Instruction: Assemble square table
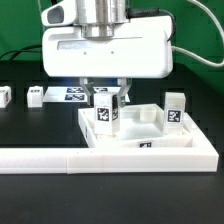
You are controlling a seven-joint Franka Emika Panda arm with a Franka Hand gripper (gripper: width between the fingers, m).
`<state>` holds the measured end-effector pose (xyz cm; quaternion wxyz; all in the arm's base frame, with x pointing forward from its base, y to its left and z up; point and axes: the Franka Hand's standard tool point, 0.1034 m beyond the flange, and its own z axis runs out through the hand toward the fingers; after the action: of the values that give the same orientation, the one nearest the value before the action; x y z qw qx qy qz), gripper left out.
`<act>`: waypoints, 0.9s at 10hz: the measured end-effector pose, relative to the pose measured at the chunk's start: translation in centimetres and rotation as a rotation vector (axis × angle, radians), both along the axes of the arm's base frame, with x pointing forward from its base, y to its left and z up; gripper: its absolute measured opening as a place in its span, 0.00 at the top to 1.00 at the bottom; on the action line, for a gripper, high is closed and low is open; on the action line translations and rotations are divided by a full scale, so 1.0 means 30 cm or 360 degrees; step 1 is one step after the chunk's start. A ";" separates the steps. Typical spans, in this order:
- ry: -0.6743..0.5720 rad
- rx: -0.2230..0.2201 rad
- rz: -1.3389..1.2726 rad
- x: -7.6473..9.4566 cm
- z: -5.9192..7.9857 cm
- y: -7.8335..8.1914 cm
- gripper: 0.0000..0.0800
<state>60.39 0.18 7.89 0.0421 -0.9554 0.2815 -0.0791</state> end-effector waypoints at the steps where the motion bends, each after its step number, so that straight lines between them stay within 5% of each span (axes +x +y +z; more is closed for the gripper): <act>1: 0.0001 0.0017 -0.0122 0.006 0.000 0.000 0.64; 4: 0.0004 0.0082 -0.0430 0.019 0.001 -0.004 0.64; 5: 0.0004 0.0087 -0.0448 0.019 0.000 -0.002 0.51; 6: 0.0004 0.0090 -0.0451 0.019 0.000 0.000 0.51; 8: -0.0002 0.0058 -0.0281 0.017 -0.001 -0.001 0.23; 9: -0.0004 0.0049 -0.0227 0.017 -0.001 0.001 0.23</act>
Offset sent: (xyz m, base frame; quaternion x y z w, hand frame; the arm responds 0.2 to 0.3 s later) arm 0.0086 -0.0064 -0.0047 -0.0279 -0.0098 0.2061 0.9781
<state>60.92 0.20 7.86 0.0515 -0.9321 0.3498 -0.0788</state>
